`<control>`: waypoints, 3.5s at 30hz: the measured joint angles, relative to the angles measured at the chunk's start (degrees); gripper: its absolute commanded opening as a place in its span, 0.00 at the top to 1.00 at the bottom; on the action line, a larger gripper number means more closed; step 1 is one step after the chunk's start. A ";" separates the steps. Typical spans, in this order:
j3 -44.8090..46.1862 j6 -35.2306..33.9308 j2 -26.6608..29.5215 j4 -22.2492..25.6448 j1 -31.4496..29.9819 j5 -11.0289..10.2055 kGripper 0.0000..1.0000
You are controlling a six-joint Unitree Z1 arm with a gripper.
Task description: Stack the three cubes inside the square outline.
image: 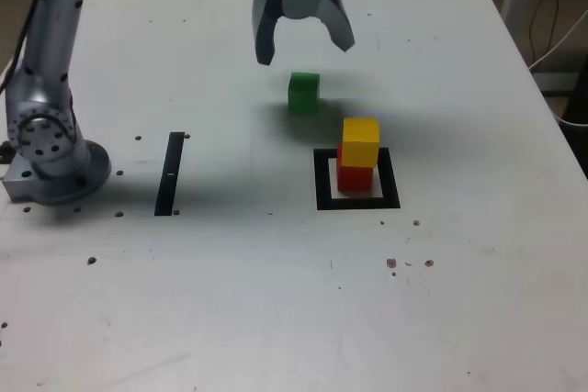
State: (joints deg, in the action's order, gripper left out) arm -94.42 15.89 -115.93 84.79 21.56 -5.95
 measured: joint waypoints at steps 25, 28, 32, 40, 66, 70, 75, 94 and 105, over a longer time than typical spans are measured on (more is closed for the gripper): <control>0.01 19.57 -3.15 -4.73 2.82 -0.10 0.01; 0.00 20.33 -3.13 -5.13 2.78 0.00 0.01; 0.01 20.29 -3.09 -5.13 2.78 0.08 0.01; 2.84 18.58 -2.81 -7.13 2.69 0.11 0.01; 7.95 15.40 -5.76 -12.64 1.05 1.71 0.20; 7.40 14.20 -5.90 -12.38 0.70 0.98 0.47; 6.97 13.48 -5.90 -12.33 0.11 -0.12 0.69; 6.95 13.48 -5.90 -12.50 -0.15 0.08 0.70; 6.95 13.48 -5.90 -12.51 -0.15 0.17 0.70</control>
State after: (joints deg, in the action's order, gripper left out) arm -87.47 29.38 -121.82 72.28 21.42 -5.78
